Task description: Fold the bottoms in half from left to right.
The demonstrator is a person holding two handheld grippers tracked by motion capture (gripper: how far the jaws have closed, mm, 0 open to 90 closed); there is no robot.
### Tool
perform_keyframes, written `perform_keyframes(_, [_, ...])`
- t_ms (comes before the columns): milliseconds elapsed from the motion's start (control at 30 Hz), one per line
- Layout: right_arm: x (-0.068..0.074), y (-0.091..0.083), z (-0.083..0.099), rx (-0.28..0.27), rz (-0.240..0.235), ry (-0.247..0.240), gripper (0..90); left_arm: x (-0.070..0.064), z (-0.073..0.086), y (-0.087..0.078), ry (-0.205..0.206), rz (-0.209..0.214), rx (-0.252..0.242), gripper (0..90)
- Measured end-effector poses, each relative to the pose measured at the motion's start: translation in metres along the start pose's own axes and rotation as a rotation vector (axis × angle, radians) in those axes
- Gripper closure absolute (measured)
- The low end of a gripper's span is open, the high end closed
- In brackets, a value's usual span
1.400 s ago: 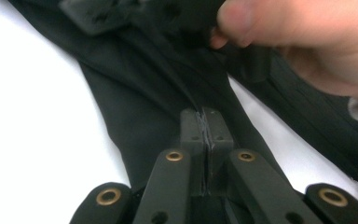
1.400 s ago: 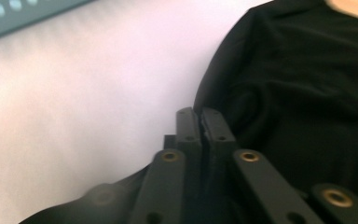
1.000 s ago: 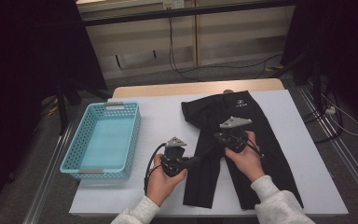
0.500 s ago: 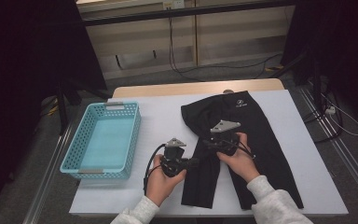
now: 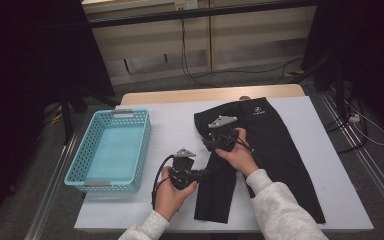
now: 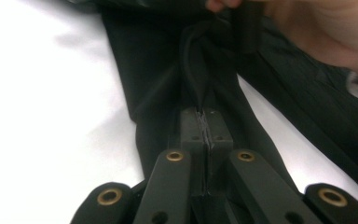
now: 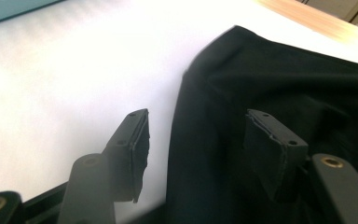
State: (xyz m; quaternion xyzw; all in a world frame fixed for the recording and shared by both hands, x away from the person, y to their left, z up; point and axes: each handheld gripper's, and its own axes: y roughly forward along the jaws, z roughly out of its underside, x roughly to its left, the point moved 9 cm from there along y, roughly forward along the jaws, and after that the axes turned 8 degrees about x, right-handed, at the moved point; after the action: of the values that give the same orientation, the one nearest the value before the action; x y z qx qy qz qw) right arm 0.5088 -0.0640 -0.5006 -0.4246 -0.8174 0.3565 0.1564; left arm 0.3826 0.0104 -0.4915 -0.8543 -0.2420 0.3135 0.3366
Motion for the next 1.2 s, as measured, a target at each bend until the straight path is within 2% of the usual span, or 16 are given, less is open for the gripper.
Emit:
perform_keyframes(67, [-0.001, 0.009, -0.004, 0.006, 0.003, -0.002, 45.5, 0.001, 0.0, -0.001, -0.003, 0.0, -0.001, 89.0])
perform_keyframes(133, [-0.003, 0.012, -0.01, -0.041, 0.037, -0.019, 56.1, 0.001, 0.0, -0.001, -0.003, 0.006, -0.002, 89.1])
perform_keyframes(167, [-0.004, 0.013, -0.011, -0.049, 0.039, -0.007, 57.6, 0.001, 0.0, -0.001, -0.005, 0.006, -0.002, 89.0])
perform_keyframes(233, [-0.002, 0.02, -0.007, -0.012, 0.004, 0.01, 60.2, 0.001, -0.001, -0.001, -0.009, 0.008, -0.007, 89.0])
perform_keyframes(300, [-0.004, 0.025, -0.002, 0.028, 0.039, -0.02, 58.2, 0.001, -0.001, -0.001, -0.003, 0.004, -0.006, 89.0])
perform_keyframes(400, [-0.003, 0.029, 0.0, 0.043, 0.041, -0.011, 59.7, -0.001, -0.002, -0.002, 0.0, 0.007, -0.011, 89.0])
perform_keyframes(467, [-0.001, 0.03, 0.001, 0.054, 0.024, -0.008, 63.4, -0.001, -0.002, -0.003, 0.002, 0.009, -0.013, 89.0])
perform_keyframes(533, [-0.003, 0.029, 0.002, 0.058, 0.019, 0.011, 69.9, -0.001, -0.001, -0.002, 0.006, 0.009, -0.007, 89.0])
perform_keyframes(600, [-0.006, 0.028, 0.003, 0.064, 0.011, 0.023, 83.2, -0.001, -0.001, -0.002, 0.009, 0.013, -0.002, 89.0])
perform_keyframes(667, [-0.01, 0.025, 0.001, 0.047, -0.004, 0.038, 88.3, -0.002, -0.002, -0.002, 0.011, 0.014, -0.011, 89.0])
perform_keyframes(767, [-0.016, 0.014, -0.006, -0.002, -0.032, 0.097, 89.1, -0.003, -0.004, -0.003, 0.008, 0.026, -0.016, 89.0])
perform_keyframes(900, [-0.031, -0.005, -0.013, -0.039, -0.028, 0.128, 89.4, -0.009, -0.008, -0.002, 0.02, 0.049, -0.012, 89.0])
perform_keyframes(1000, [-0.045, -0.02, -0.016, -0.054, -0.02, 0.148, 89.5, -0.026, -0.02, -0.004, 0.034, 0.1, -0.034, 89.0])
perform_keyframes(1033, [-0.051, -0.027, -0.017, -0.057, -0.02, 0.16, 89.5, -0.026, -0.02, -0.004, 0.034, 0.1, -0.034, 89.1])
perform_keyframes(1100, [-0.066, -0.042, -0.017, -0.061, -0.002, 0.177, 89.5, -0.06, -0.045, -0.004, 0.096, 0.179, -0.06, 89.0])
perform_keyframes(1200, [-0.1, -0.077, -0.013, -0.092, 0.058, 0.239, 89.5, -0.092, -0.068, 0.003, 0.16, 0.246, -0.062, 88.9])
